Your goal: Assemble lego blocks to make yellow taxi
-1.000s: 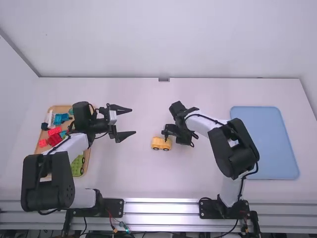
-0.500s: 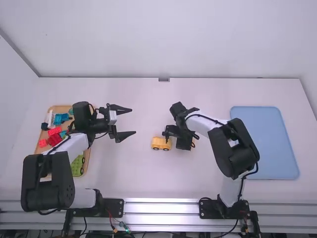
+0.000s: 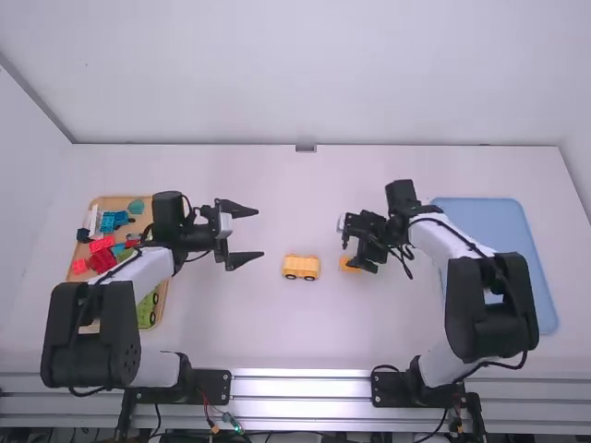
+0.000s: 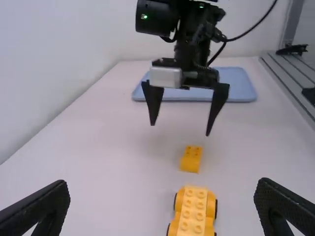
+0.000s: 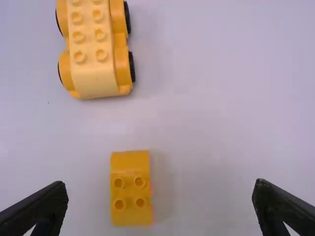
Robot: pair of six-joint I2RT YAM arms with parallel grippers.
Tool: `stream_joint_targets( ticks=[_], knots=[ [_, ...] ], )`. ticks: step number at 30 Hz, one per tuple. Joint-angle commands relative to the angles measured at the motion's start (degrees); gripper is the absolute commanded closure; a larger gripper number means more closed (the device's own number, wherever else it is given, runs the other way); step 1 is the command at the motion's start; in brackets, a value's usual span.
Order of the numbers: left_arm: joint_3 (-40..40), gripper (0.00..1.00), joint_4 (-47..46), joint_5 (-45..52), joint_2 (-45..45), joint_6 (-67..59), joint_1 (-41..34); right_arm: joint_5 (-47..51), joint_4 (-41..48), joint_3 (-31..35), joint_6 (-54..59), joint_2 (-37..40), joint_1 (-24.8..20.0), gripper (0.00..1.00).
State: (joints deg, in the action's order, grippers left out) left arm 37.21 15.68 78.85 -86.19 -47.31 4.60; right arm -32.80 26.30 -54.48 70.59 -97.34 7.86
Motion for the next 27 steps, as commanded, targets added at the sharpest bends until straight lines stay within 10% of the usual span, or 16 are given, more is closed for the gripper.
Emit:
stream_joint_targets(
  ticks=[1, 15, 27],
  knots=[
    [-0.2, 0.00, 0.4, -1.5, -2.9, -3.7, -3.2, -13.4, -2.8, 5.5, 4.9, -0.7, -3.6, 0.01],
    [-0.2, 0.01, 2.1, -2.1, -6.9, -3.1, -9.5, -26.5, -25.6, 14.4, 5.4, -13.4, -11.5, 0.06],
    [-0.2, 0.01, 1.4, -2.2, -6.9, -3.1, -9.8, -28.2, -22.4, 10.6, 11.3, -20.4, -12.1, 0.50]
  ],
)
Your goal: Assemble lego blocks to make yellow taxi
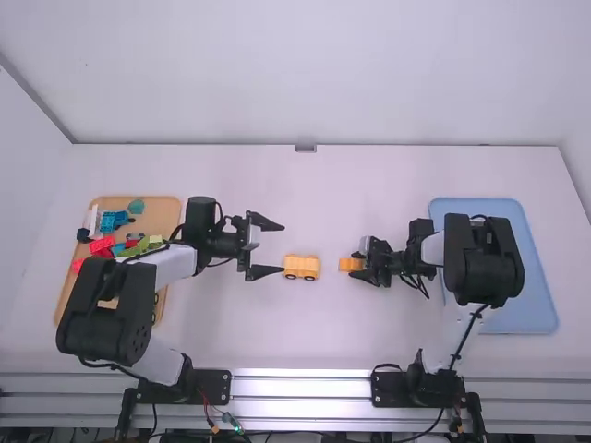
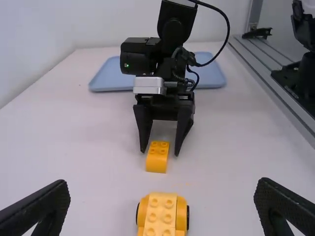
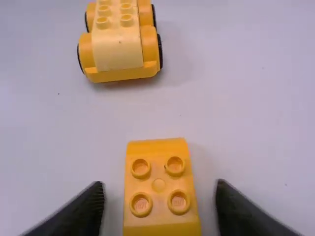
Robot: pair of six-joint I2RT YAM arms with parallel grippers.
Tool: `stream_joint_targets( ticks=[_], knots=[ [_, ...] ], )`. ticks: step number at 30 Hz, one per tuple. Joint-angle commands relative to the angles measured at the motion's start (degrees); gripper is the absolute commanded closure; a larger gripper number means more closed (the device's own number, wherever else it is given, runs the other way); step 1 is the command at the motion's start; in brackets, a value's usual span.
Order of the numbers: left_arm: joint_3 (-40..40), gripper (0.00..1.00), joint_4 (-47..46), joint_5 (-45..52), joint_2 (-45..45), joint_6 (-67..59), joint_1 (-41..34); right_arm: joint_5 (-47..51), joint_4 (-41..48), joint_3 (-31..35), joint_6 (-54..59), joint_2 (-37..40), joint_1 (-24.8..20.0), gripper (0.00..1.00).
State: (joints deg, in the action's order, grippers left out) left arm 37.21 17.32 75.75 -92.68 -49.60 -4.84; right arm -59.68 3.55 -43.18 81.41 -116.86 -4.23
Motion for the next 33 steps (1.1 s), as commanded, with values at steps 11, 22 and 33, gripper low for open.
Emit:
stream_joint_targets(
  ticks=[11, 22, 33],
  knots=[
    [-0.1, 0.01, -4.4, -5.3, -2.8, -6.1, -1.2, -3.8, 7.0, -3.5, -0.8, 0.0, -0.1, 0.85],
    [3.2, 0.01, 6.1, -10.5, -20.3, -7.3, -5.4, -3.9, 24.7, -10.5, 4.3, 9.1, 8.0, 0.88],
    [8.7, 0.07, 4.1, -11.7, -28.1, -8.1, -6.8, 8.3, 6.6, -8.5, -18.2, 13.3, 17.9, 0.91]
  ],
)
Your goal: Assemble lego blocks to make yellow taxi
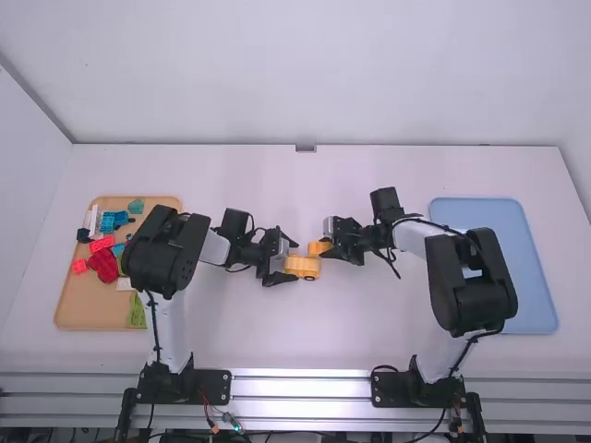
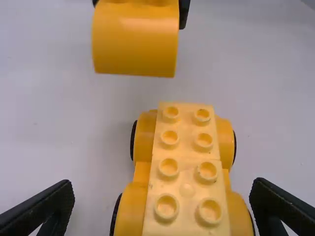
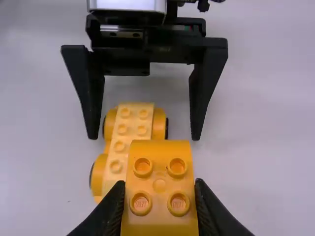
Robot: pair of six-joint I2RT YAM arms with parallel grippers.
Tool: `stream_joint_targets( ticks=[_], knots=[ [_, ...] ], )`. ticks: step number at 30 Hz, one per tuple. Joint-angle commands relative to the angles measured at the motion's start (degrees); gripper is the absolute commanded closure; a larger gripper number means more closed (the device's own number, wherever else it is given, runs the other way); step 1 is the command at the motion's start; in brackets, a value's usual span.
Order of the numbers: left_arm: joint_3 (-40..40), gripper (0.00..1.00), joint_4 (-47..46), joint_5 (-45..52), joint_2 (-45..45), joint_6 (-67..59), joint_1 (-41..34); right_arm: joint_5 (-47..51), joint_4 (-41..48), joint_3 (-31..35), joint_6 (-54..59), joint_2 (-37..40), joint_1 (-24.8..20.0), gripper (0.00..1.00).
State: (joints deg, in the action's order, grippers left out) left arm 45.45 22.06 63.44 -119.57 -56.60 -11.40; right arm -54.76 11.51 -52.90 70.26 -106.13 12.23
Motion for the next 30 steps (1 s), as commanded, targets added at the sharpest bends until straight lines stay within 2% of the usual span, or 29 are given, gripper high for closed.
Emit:
stream_joint_targets(
  ticks=[1, 5, 12, 18, 22, 26, 30],
  knots=[
    [0.3, 0.07, -0.7, 0.6, -1.3, -1.5, -0.2, 3.4, -2.1, 1.7, -7.1, 2.7, 1.7, 0.91],
    [-1.2, 0.09, -0.1, 0.4, -1.4, -2.4, -0.3, 2.1, -8.2, 5.7, -9.2, 4.7, 2.6, 0.92],
    [-3.6, 0.19, 4.3, 1.4, -1.4, -2.4, -0.6, 0.7, -16.6, 10.3, -15.4, 5.2, 2.5, 0.91],
    [-3.6, 0.20, 4.3, 1.4, -1.4, -2.4, -0.6, -3.1, -19.3, 12.4, -15.5, 5.2, 2.4, 0.91],
    [-3.5, 0.28, 4.4, 1.3, -1.4, -2.4, -0.6, -3.6, -19.4, 13.2, -15.4, 5.2, 2.7, 0.91],
    [-3.6, 0.34, 4.2, -0.9, -1.4, -2.4, -1.1, -3.7, -23.3, 14.7, -18.5, 5.2, 3.1, 0.91],
    [-3.6, 0.46, 4.2, -1.6, -1.4, -2.4, -1.8, -3.3, -25.9, 15.2, -20.1, 5.2, 4.0, 0.91]
  ],
)
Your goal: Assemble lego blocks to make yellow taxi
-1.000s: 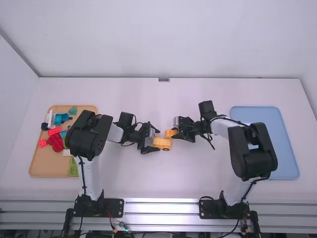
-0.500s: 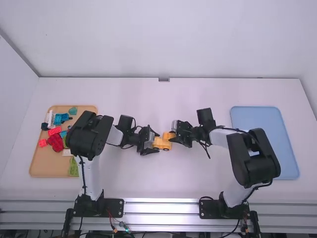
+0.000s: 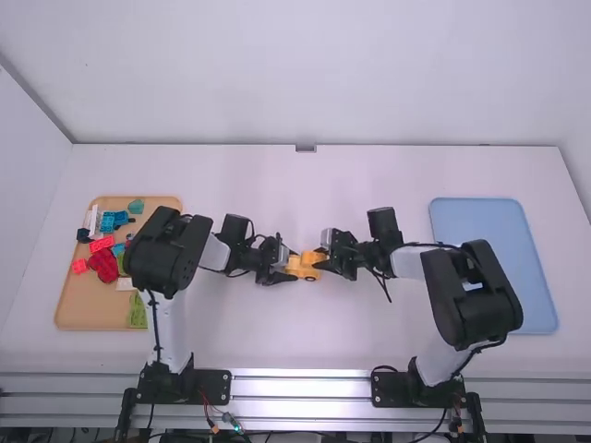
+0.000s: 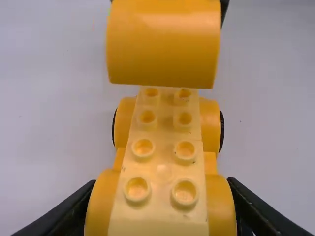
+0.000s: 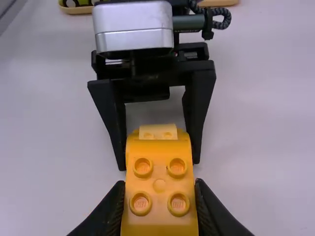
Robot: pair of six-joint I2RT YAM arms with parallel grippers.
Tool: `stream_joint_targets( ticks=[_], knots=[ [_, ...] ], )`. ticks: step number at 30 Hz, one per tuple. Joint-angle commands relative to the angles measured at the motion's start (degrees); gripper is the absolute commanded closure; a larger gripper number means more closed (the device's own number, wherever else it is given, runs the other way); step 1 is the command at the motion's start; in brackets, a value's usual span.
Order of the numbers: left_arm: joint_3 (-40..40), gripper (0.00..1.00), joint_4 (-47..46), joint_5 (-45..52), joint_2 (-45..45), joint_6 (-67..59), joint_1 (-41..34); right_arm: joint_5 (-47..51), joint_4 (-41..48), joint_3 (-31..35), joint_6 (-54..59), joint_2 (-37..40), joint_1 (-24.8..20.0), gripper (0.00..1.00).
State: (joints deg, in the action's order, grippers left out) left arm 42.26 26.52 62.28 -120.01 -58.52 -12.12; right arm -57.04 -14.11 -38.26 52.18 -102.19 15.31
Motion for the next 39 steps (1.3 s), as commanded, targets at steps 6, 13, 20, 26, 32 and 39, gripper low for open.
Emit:
stream_joint_targets(
  ticks=[6, 13, 20, 26, 32, 39],
  knots=[
    [-0.4, 0.48, -0.5, -0.4, -1.0, -0.4, -1.0, 1.6, -5.3, 0.4, -6.1, -2.2, 3.3, 0.92],
    [-0.3, 0.50, 0.0, -0.5, -1.0, 0.6, -1.0, 0.4, -6.9, 0.3, -5.7, -4.9, 3.0, 0.92],
    [0.1, 0.50, -0.3, -0.4, -1.0, 0.6, -1.1, 2.8, -6.0, 0.4, -5.7, -5.0, 3.2, 0.92],
    [0.0, 0.50, -0.3, -0.4, -1.0, 0.6, -1.3, 3.8, -5.0, 0.4, -3.9, -5.2, 4.2, 0.93],
    [0.1, 0.51, -0.5, -0.3, -1.0, 0.6, -1.4, 4.9, -4.8, 0.4, -4.2, -5.3, 4.3, 0.93],
    [0.1, 0.51, -0.5, -0.2, -1.0, 0.6, -1.4, 5.3, -4.9, 0.4, -3.9, -5.3, 4.6, 0.93]
  ],
)
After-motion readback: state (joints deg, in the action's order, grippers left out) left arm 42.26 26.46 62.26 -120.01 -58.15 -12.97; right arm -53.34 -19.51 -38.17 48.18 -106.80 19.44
